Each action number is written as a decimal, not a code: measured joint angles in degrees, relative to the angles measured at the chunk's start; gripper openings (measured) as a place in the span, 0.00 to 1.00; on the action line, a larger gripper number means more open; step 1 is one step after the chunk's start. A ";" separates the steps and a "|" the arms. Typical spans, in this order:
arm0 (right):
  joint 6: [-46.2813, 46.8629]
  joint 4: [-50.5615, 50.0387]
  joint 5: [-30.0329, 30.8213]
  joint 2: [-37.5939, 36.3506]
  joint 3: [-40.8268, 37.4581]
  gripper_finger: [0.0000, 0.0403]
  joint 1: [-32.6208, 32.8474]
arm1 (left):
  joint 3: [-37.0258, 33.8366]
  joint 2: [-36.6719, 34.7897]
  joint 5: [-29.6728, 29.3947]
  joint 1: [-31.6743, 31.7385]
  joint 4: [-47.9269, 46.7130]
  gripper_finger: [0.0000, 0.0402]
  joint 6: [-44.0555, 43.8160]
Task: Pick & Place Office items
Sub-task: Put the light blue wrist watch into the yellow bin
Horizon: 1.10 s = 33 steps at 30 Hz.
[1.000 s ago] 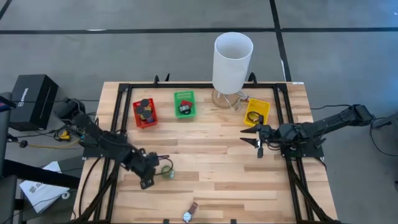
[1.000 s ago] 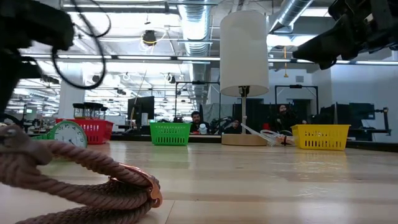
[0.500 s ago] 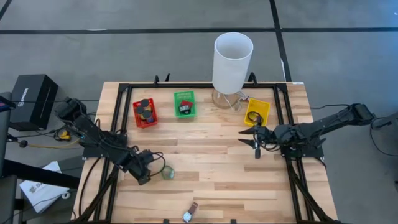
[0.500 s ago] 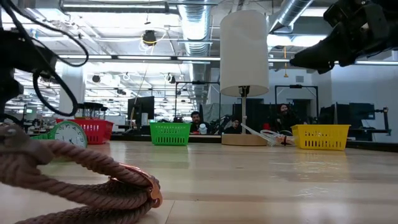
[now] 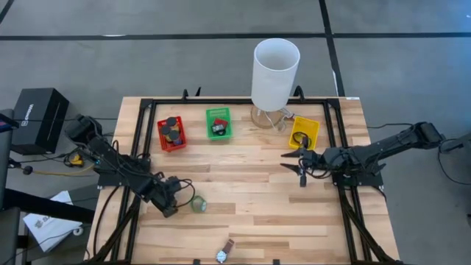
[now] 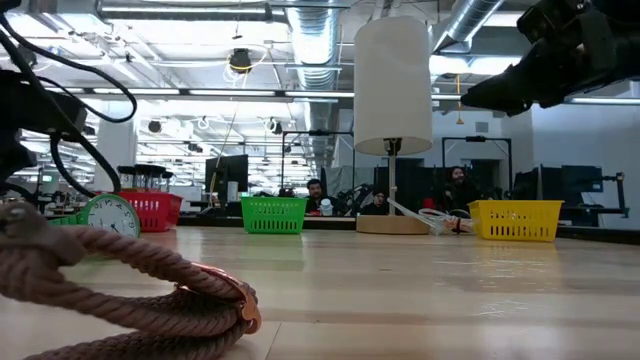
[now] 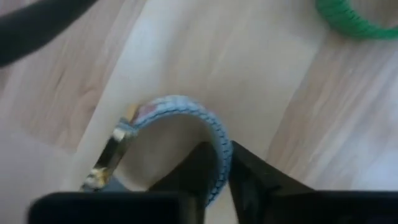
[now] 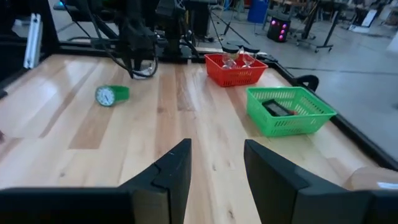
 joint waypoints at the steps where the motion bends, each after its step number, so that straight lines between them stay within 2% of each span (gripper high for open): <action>1: -0.84 0.08 0.00 0.00 0.00 0.34 -0.28 | 0.03 -0.38 -0.60 0.00 0.58 0.08 -0.02; 3: -2.34 1.04 0.00 0.00 0.00 0.34 -0.95 | 0.57 -1.74 -1.92 0.02 1.09 0.03 0.00; 9: -6.78 3.83 0.07 0.00 0.00 0.34 -3.18 | 2.03 -6.81 -8.76 0.07 0.81 0.03 0.01; 14: -7.14 3.85 0.06 0.02 0.00 0.34 -5.00 | 3.65 -11.82 -17.66 0.07 1.06 0.02 1.75; 25: -7.10 4.20 0.04 0.04 0.00 0.34 -7.16 | 3.91 -16.07 -40.22 0.07 14.47 0.02 21.87; 33: -7.04 4.20 0.04 0.04 0.00 0.41 -7.14 | 3.91 -16.05 -48.61 1.04 18.91 0.02 31.45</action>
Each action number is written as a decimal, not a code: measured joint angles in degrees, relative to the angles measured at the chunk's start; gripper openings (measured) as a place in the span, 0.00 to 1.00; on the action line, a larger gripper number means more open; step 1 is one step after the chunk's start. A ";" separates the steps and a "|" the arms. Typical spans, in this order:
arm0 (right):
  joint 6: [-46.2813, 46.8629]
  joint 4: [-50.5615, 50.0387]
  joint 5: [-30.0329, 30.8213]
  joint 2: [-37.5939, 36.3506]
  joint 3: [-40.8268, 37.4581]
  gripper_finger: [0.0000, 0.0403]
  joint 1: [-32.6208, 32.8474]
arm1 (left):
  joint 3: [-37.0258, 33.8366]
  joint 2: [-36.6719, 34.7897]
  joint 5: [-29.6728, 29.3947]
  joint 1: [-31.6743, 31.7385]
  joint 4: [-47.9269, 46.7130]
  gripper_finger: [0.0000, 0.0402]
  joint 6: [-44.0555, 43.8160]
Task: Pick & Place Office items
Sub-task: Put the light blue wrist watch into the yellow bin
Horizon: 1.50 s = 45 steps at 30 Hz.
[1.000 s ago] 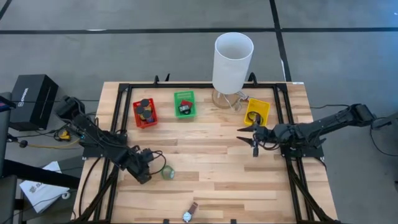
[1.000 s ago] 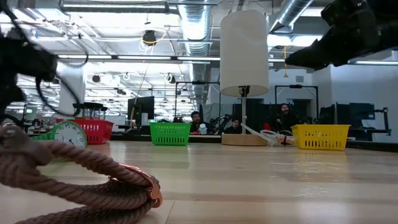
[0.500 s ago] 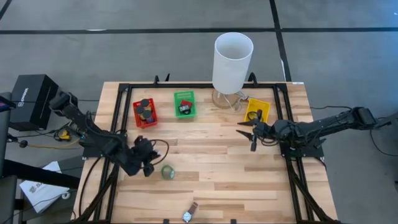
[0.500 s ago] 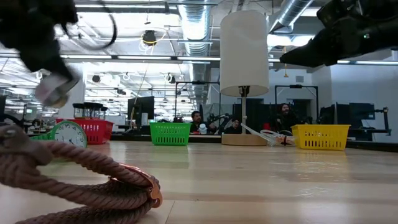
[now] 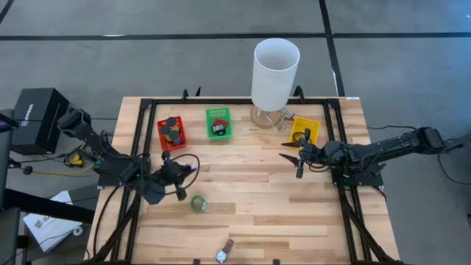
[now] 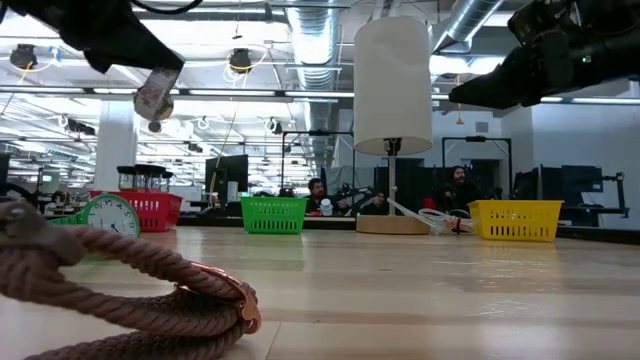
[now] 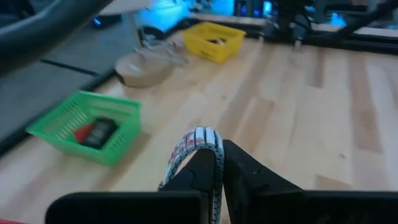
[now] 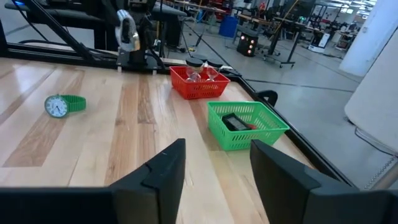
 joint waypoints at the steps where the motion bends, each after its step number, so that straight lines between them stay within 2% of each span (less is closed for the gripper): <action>1: 0.00 0.00 0.00 0.00 0.00 0.43 0.00 | 0.00 0.00 -0.95 0.19 0.22 0.03 0.52; 6: 0.03 -0.02 0.00 0.00 0.00 0.50 0.00 | 0.00 0.00 -2.86 1.75 1.94 0.02 3.86; 12: -0.06 -0.04 0.00 0.00 0.00 0.51 0.00 | 0.00 0.00 -2.50 3.96 5.36 0.03 9.76; 27: 0.07 -0.11 -0.02 0.00 0.00 0.49 0.00 | 0.00 0.00 12.90 11.23 12.06 0.02 27.59; 31: 0.07 1.95 -0.27 0.02 0.00 0.49 0.00 | 0.00 0.03 16.82 12.63 16.41 0.02 32.83; 35: 0.05 4.78 -3.25 0.07 0.00 0.49 0.00 | 0.00 1.11 21.75 14.26 21.60 0.02 38.25; 41: 0.07 5.64 -4.08 0.07 0.00 0.49 0.04 | 0.00 3.70 23.92 15.99 24.39 0.02 39.37; 45: 0.07 6.88 -4.59 0.71 0.00 0.49 0.04 | 0.00 6.13 26.88 17.69 30.37 0.02 41.96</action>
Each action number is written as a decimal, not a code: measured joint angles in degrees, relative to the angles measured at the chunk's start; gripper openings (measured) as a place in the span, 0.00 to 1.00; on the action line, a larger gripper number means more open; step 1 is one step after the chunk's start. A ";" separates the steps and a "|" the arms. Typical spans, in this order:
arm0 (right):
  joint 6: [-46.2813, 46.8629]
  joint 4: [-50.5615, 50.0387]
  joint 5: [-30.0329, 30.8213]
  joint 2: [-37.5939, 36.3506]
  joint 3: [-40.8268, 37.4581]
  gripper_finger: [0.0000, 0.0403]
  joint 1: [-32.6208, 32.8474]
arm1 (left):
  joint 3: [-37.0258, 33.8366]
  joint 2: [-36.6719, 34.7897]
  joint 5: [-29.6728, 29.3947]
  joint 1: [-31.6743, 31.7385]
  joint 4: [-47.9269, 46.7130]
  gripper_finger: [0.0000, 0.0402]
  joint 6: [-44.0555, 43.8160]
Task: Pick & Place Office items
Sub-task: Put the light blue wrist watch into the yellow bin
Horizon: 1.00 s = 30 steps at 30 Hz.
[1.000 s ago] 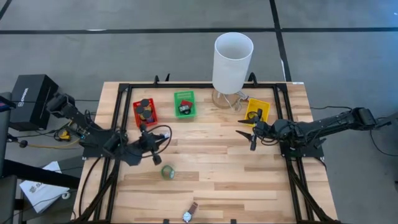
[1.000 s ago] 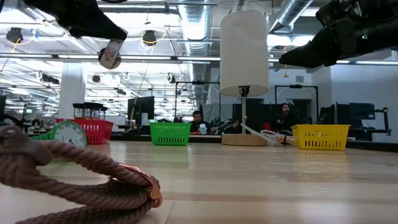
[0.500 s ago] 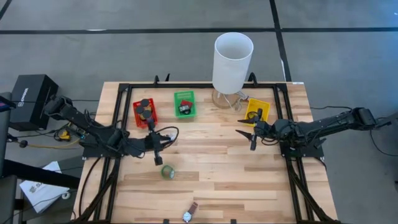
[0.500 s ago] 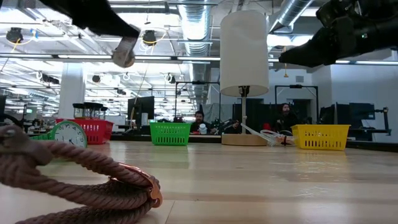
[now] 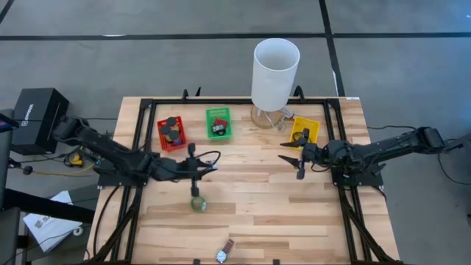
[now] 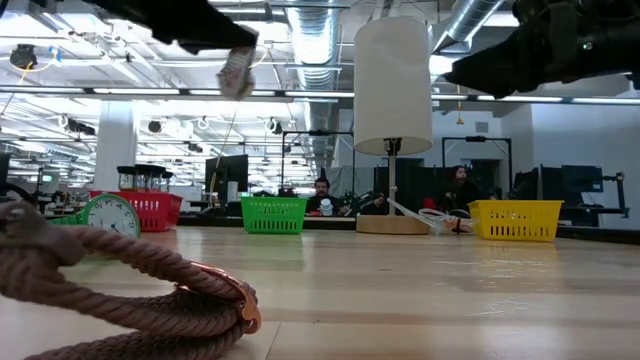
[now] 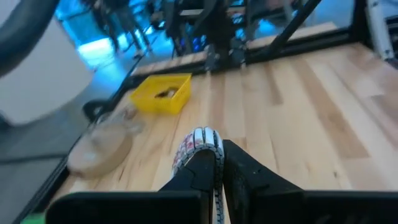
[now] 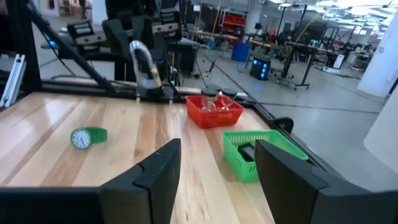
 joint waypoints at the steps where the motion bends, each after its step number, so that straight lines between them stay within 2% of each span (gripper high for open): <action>1: -0.01 1.14 0.00 0.53 0.00 0.49 0.00 | -0.01 0.81 1.46 0.46 2.29 0.02 1.31; 4: -0.06 6.75 -0.40 3.51 0.00 0.49 -0.01 | 0.00 3.89 6.04 2.11 11.20 0.02 4.75; 7: -0.15 12.70 -1.53 7.62 0.00 0.49 -0.04 | -0.02 6.40 7.80 3.74 17.17 0.03 5.99; 10: -1.10 18.60 -1.53 12.00 0.02 0.49 -0.25 | -0.02 7.78 9.54 5.53 19.76 0.04 5.87; 16: -1.25 28.56 -1.55 20.84 1.65 0.49 -1.66 | -0.02 9.03 18.20 9.88 23.35 0.03 1.19; 19: 0.99 28.70 -2.80 25.13 5.02 0.49 -2.45 | -0.02 9.03 18.92 11.65 25.01 0.04 1.14; 24: 1.96 28.52 -11.27 33.54 11.75 0.49 -3.04 | 0.00 8.99 18.90 13.75 28.19 0.03 1.18; 30: 1.97 28.00 -14.25 42.53 19.37 0.49 -3.04 | -0.02 9.01 18.94 13.70 27.93 0.04 0.95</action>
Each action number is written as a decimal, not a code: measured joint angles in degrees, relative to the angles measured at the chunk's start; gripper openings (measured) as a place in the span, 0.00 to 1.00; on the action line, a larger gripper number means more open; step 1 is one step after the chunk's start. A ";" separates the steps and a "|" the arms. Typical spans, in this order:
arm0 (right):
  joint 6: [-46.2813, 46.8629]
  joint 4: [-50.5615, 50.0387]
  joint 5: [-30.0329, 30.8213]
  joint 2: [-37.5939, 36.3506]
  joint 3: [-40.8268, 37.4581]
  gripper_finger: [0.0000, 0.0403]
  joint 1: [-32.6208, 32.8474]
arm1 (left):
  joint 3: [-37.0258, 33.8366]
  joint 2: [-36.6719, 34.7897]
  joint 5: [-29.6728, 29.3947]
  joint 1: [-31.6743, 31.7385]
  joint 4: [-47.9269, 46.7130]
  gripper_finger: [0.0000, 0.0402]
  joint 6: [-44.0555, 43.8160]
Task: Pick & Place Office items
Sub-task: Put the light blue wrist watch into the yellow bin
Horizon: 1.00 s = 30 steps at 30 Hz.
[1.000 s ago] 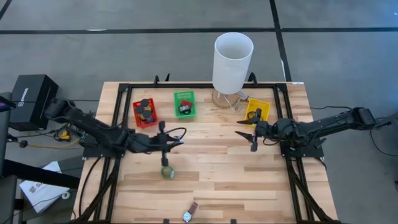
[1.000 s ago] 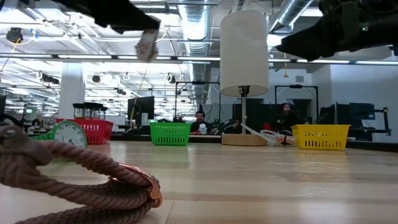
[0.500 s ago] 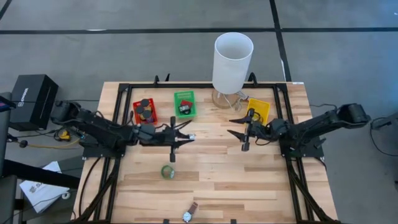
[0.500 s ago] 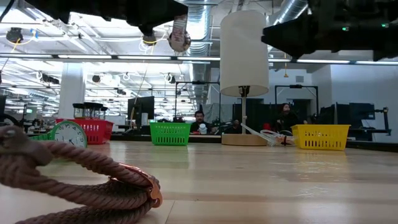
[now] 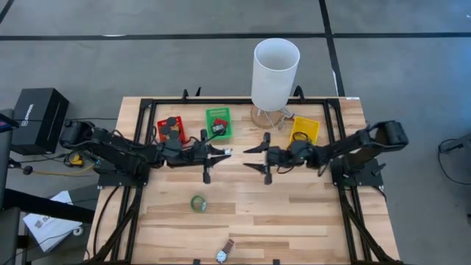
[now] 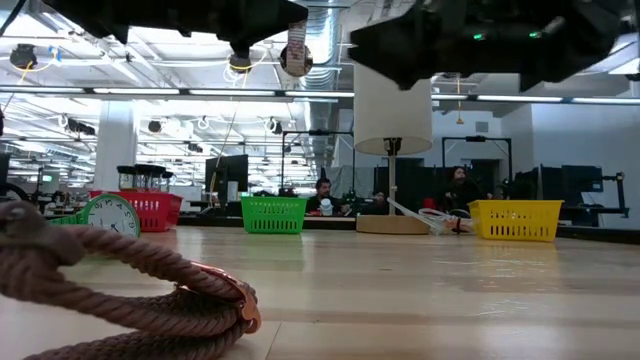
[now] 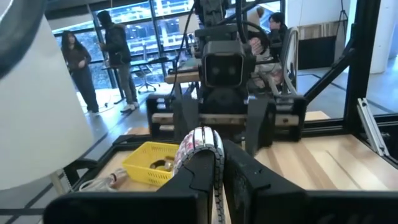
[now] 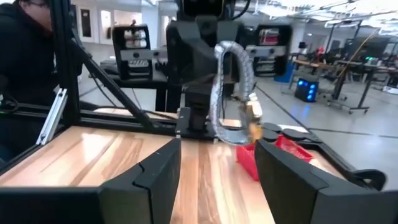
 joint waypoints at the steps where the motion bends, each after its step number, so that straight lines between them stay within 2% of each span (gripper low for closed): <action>1: 0.00 -0.06 -0.39 1.47 1.23 0.49 -0.02 | 0.00 0.00 0.00 -0.02 -0.01 0.04 0.00; 7: 0.00 0.04 -0.81 8.50 7.13 0.49 0.00 | -0.15 0.00 0.02 -0.10 -0.11 0.04 -1.04; 13: 0.00 0.03 -0.81 12.27 11.83 0.49 -0.22 | -0.15 0.00 0.02 -0.10 -0.21 0.04 -1.47; 24: 0.00 -0.80 -0.80 13.04 13.96 0.48 -0.35 | -0.15 0.00 0.02 -0.10 -0.37 0.04 -2.41; 30: 0.00 -0.95 -0.79 13.04 13.96 0.39 -0.37 | -0.15 0.00 0.00 -0.10 -0.35 0.04 -4.05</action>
